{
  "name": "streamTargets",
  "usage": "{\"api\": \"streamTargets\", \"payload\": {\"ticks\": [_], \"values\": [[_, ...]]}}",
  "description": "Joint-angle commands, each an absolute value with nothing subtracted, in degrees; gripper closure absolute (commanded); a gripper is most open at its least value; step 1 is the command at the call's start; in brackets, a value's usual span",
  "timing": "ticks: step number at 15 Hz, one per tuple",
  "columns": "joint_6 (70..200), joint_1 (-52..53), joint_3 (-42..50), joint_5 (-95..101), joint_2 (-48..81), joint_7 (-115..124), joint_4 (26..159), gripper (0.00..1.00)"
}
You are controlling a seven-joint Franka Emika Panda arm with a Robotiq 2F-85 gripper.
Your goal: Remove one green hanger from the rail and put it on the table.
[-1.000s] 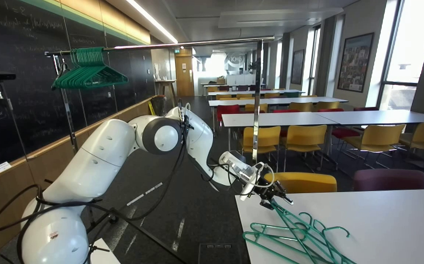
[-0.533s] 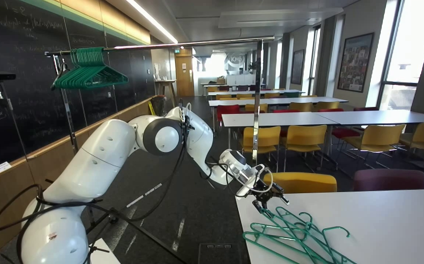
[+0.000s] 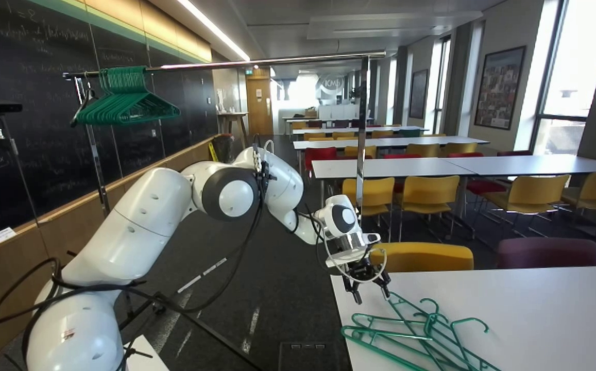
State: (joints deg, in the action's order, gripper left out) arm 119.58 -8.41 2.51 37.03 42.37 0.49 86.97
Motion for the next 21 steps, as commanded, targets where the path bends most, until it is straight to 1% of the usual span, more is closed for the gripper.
{"api": "streamTargets", "payload": {"ticks": [1, 6, 8, 11, 17, 19, 21], "values": [[117.5, -11.2, 1.5, 23.6, 40.0, -8.9, 85.4, 0.0], [114.9, -12.9, -0.8, 5.7, 33.2, -16.4, 87.6, 0.0], [118.7, -12.4, -1.7, 1.2, 27.0, -17.8, 92.5, 0.0], [124.5, -9.7, -1.1, 3.2, 18.8, -20.2, 99.0, 0.0], [133.8, -4.3, -0.2, 14.2, 1.4, -19.4, 113.8, 0.0], [135.1, -3.1, -0.6, 15.9, -4.6, -19.1, 119.0, 0.0], [132.9, -1.7, -1.0, 13.1, -10.4, -21.0, 122.9, 0.0]]}}
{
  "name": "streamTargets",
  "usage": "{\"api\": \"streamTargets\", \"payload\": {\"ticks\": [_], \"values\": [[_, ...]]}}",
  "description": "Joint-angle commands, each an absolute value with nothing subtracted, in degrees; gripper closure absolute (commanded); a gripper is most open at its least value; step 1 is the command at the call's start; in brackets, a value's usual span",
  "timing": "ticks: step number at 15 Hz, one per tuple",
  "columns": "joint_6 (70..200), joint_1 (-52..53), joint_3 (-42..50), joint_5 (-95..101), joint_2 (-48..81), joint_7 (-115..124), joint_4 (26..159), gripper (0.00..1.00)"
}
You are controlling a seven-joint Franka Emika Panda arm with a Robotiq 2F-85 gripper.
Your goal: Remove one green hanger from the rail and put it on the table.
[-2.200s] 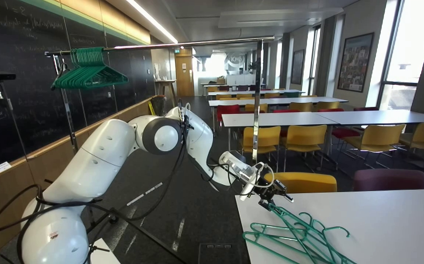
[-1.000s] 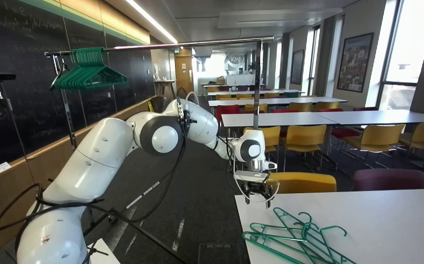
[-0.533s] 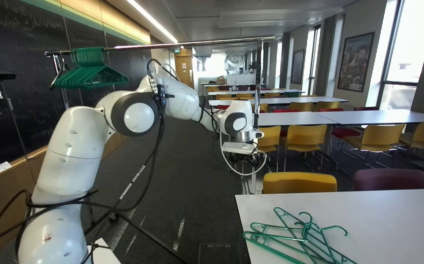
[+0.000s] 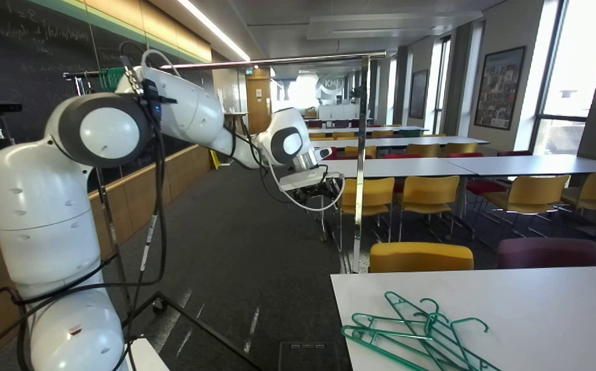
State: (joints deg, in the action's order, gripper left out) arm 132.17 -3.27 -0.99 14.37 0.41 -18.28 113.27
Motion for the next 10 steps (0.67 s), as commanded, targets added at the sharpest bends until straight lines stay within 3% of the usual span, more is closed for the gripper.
{"api": "streamTargets", "payload": {"ticks": [1, 4, 10], "values": [[129.0, -0.5, -0.9, 7.0, -13.1, -25.1, 123.8, 0.0], [117.6, 2.7, 0.5, -2.3, -19.1, -28.3, 124.9, 0.0], [94.8, 1.7, -1.6, 3.6, -21.0, -14.1, 120.6, 0.0]]}}
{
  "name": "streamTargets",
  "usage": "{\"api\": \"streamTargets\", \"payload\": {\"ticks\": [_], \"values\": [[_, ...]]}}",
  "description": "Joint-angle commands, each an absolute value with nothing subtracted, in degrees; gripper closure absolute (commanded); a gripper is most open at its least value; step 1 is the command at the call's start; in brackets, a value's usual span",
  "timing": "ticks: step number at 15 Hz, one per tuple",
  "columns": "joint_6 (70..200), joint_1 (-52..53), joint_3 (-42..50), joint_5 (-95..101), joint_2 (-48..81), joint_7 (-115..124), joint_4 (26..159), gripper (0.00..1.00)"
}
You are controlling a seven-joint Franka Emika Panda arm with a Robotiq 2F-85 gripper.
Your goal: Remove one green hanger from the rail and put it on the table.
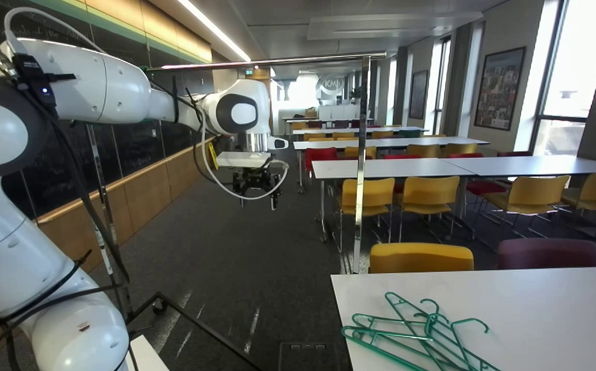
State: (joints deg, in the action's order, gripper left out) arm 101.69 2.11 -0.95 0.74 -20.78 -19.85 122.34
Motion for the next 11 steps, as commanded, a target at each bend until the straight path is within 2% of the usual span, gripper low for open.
{"api": "streamTargets", "payload": {"ticks": [1, 2, 11], "values": [[91.8, 1.7, -1.8, 4.9, -20.4, -12.7, 119.9, 0.0], [96.3, 2.7, -0.5, 2.9, -21.0, -15.7, 121.8, 0.0], [93.9, 2.6, -0.7, 4.1, -20.5, -13.6, 121.5, 0.0]]}}
